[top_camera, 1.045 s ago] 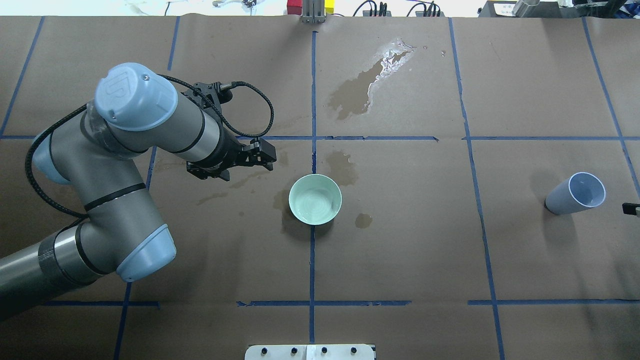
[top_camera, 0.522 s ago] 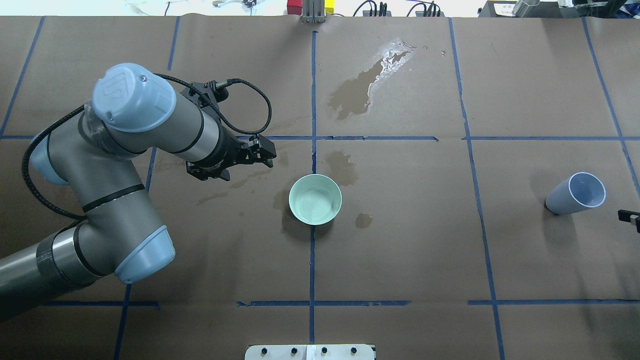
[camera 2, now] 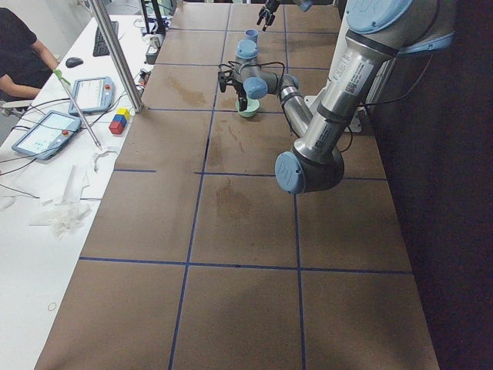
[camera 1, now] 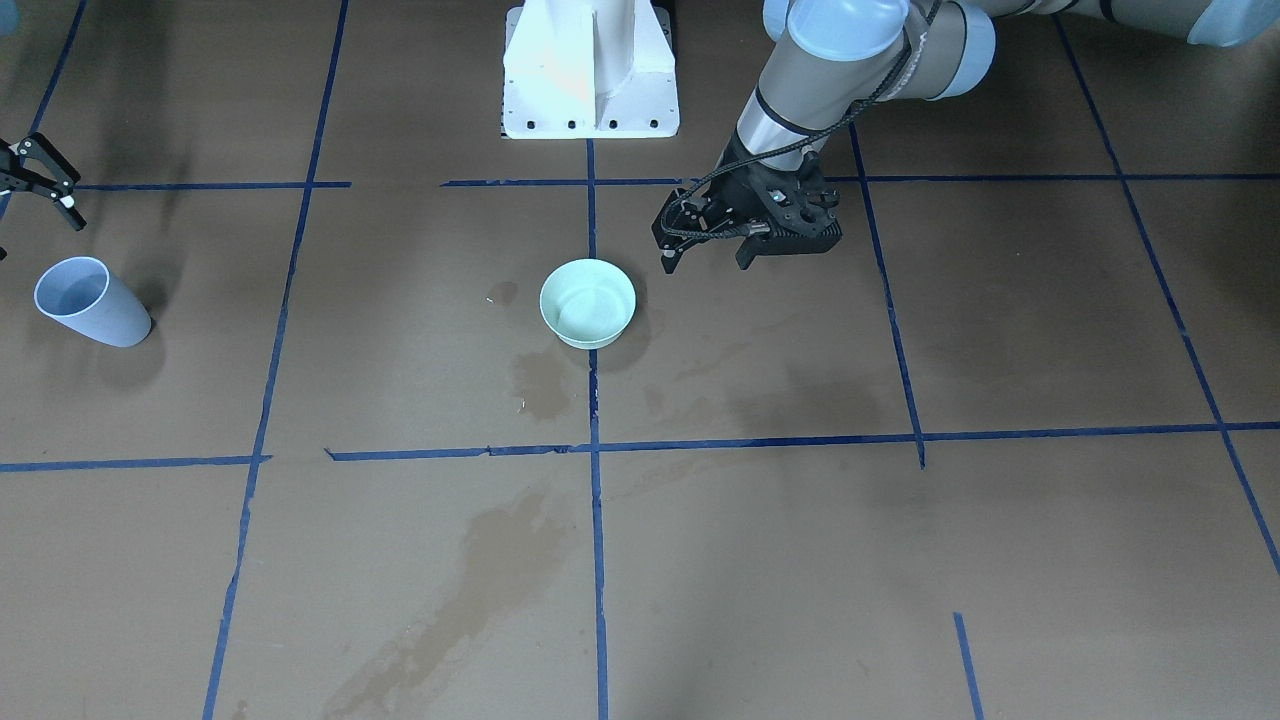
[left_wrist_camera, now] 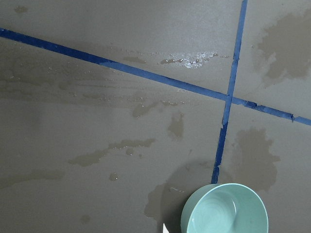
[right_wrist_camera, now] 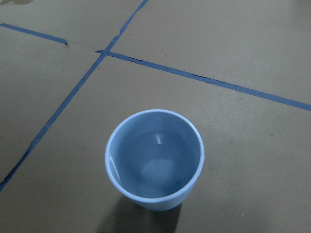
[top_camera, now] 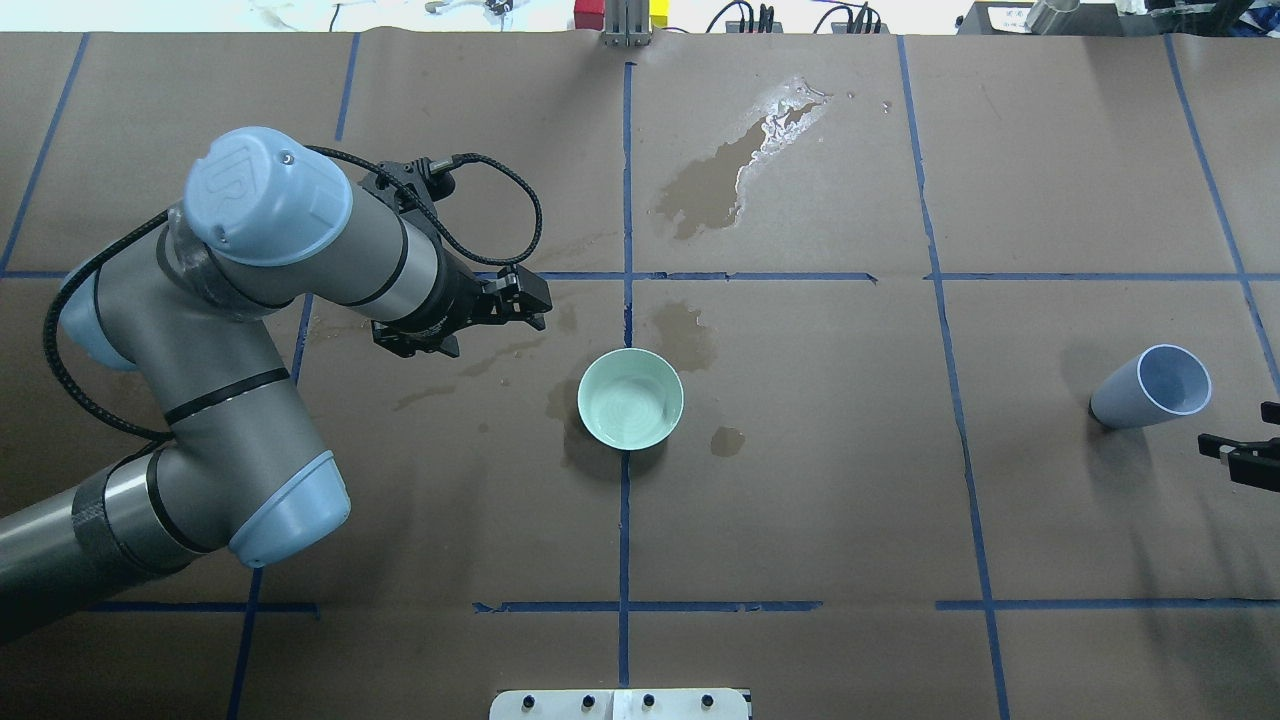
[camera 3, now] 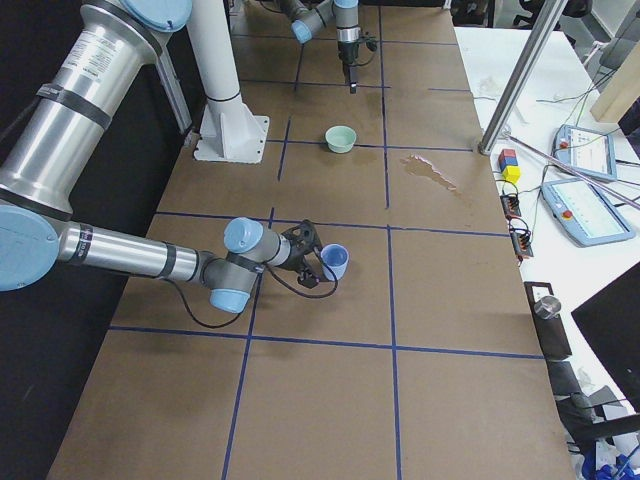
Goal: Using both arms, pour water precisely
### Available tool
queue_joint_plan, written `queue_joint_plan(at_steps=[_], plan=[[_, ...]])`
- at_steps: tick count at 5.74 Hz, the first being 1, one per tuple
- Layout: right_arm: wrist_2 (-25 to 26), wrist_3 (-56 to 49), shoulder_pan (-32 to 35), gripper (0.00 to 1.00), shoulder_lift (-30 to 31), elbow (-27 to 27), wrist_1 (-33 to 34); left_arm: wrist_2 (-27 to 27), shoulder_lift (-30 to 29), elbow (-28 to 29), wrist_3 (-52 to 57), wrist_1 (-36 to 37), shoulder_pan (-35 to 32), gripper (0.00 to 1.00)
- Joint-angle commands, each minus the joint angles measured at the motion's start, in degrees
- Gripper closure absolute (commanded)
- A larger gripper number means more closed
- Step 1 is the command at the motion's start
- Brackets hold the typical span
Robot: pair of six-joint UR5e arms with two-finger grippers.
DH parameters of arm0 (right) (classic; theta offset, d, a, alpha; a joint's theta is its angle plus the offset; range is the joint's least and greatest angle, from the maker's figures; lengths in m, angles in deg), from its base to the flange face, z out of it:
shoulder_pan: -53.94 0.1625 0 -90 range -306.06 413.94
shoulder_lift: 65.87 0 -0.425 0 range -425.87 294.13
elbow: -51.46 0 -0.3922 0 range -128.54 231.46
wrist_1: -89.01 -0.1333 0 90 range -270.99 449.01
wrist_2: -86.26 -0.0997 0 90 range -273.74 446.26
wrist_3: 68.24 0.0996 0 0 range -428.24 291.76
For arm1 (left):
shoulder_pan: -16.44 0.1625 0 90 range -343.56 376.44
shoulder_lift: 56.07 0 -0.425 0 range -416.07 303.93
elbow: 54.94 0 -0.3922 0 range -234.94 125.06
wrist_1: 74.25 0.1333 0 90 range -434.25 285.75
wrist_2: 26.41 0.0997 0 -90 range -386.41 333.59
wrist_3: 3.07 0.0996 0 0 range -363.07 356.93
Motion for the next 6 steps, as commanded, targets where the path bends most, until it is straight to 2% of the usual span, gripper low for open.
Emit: queue_joint_plan(at_steps=[1, 2, 3, 4, 6], plan=[[10.62, 4.29, -8.63, 0.04, 0.63, 0.0, -0.29, 0.08, 0.03, -0.01, 0.0, 0.0, -0.03, 0.0], [23.73, 7.45, -16.86, 0.02, 0.72, 0.08, -0.29, -0.01, -0.06, -0.01, 0.0, 0.0, 0.06, 0.0], [27.35, 9.48, -18.77, 0.01, 0.64, 0.08, -0.29, 0.07, -0.06, -0.01, 0.0, 0.0, 0.06, 0.0], [34.78, 14.73, -20.96, 0.0, 0.72, 0.08, -0.29, 0.08, -0.06, -0.01, 0.0, 0.0, -0.03, 0.0], [44.55, 20.65, -26.22, 0.0, 0.64, 0.17, -0.2, -0.01, 0.03, -0.01, 0.0, 0.0, 0.06, 0.0]])
